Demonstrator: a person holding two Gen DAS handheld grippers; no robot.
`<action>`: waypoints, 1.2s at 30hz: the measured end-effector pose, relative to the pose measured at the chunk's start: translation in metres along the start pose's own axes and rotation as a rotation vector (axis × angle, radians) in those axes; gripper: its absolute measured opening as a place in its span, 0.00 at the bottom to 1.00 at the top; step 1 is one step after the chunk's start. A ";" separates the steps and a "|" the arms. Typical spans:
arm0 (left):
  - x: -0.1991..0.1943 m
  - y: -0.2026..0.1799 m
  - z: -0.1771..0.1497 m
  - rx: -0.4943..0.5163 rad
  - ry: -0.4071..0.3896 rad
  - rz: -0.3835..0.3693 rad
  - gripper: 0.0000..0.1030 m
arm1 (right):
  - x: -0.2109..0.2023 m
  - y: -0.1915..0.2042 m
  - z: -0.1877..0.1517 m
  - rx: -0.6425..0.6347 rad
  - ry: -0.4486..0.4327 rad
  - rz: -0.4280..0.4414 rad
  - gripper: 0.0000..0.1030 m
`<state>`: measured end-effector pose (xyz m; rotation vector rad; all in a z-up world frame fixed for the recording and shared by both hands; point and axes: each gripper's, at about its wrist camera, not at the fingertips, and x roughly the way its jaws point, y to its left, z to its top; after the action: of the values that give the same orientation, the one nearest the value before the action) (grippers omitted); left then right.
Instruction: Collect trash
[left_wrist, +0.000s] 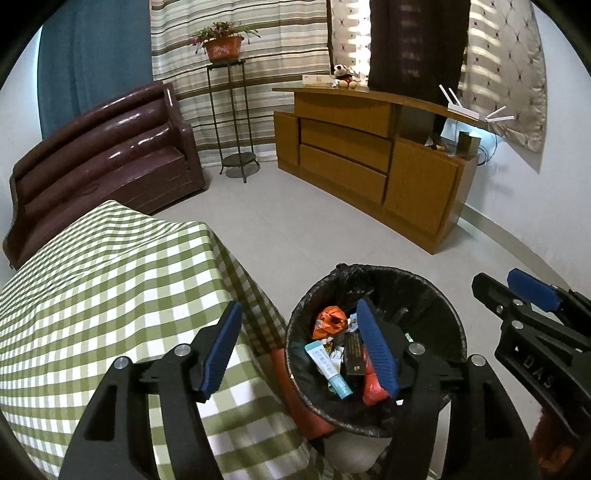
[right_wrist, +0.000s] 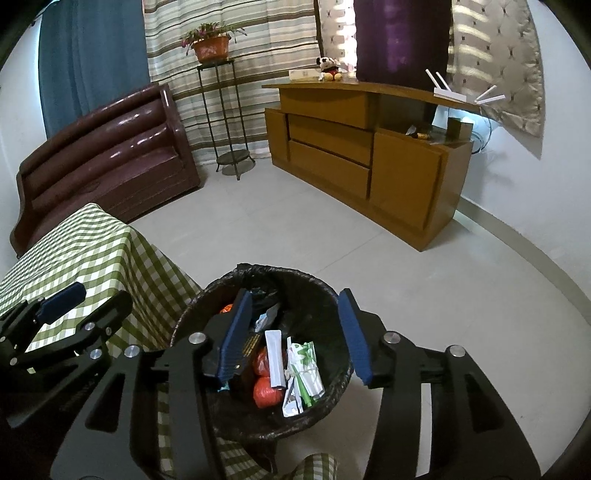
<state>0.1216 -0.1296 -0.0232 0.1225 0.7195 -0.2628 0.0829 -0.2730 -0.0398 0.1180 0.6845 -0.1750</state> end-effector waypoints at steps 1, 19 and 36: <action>-0.003 0.001 -0.001 -0.001 -0.003 0.002 0.65 | -0.004 0.001 0.000 -0.002 -0.004 0.000 0.47; -0.064 0.018 -0.025 -0.049 -0.061 0.055 0.71 | -0.056 0.015 -0.017 -0.046 -0.055 -0.013 0.54; -0.095 0.027 -0.037 -0.056 -0.104 0.074 0.71 | -0.090 0.024 -0.033 -0.073 -0.087 -0.011 0.55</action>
<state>0.0370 -0.0773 0.0125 0.0814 0.6171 -0.1773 -0.0012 -0.2336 -0.0062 0.0362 0.6040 -0.1649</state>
